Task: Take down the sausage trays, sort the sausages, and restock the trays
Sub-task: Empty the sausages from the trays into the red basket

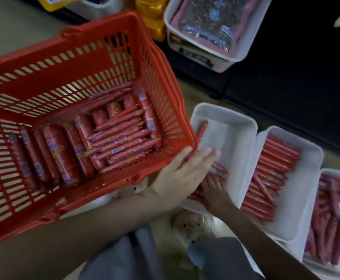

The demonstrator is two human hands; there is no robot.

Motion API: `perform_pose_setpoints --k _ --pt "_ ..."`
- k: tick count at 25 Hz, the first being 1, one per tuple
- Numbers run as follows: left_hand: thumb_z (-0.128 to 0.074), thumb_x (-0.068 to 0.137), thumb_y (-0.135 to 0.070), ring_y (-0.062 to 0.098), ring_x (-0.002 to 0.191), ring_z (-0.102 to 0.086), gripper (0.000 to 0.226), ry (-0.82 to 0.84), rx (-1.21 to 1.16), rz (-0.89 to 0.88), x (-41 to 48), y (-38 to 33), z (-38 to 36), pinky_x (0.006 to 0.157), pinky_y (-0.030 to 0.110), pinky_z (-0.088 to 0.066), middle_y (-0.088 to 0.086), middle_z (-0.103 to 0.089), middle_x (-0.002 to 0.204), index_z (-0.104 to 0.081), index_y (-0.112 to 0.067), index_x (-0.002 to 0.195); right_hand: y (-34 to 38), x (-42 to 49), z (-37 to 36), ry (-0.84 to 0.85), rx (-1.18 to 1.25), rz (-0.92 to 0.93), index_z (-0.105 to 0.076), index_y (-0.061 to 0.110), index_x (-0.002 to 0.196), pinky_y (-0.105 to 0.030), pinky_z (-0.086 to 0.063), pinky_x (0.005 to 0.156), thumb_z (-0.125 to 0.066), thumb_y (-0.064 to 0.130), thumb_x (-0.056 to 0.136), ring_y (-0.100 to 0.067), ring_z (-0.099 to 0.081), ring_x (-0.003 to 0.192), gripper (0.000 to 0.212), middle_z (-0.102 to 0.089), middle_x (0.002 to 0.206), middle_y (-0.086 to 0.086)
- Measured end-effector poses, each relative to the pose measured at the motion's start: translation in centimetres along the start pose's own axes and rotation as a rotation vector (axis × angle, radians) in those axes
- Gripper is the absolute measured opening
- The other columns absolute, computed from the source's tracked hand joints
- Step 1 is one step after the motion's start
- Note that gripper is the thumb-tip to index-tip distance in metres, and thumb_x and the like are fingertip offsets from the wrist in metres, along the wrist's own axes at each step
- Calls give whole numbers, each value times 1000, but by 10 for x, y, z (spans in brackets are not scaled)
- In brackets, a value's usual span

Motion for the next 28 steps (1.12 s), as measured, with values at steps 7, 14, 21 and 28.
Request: perform_pose_setpoints --k 7,14,21,28 --pt "-30 80 -13 23 105 -64 48 453 -166 -272 6 -29 -64 92 33 -51 10 -68 115 -74 -10 101 -6 15 37 -357 23 -43 -70 1 95 -35 -57 55 -51 16 77 -33 -68 68 30 -67 81 -14" --pt "-37 91 -4 33 143 -12 64 636 -380 351 27 -22 -100 118 35 -8 21 -8 154 -8 2 148 -29 9 66 -402 1147 -435 -54 18 91 -35 -50 60 -54 25 95 -23 -58 62 7 -60 71 -5" --pt "-44 87 -2 31 145 11 77 833 -564 581 54 -22 -144 119 41 -4 17 16 156 -2 -9 152 -49 28 90 -427 1204 -523 -51 16 106 -32 -53 69 -56 9 90 -17 -62 78 18 -63 92 -4" --pt "-43 93 -9 26 133 -32 41 492 -721 677 48 -29 -140 111 32 -25 9 -34 144 -48 -14 133 -38 36 90 -319 1657 -384 -64 15 99 -37 -54 83 -56 6 92 -22 -68 92 14 -72 97 -5"
Point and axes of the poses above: each hand's wrist, its own x-axis towards the middle knuckle, its own z-axis out of the back of the hand, y = z × x, the point moved 3 cm from there along x, towards the middle knuckle
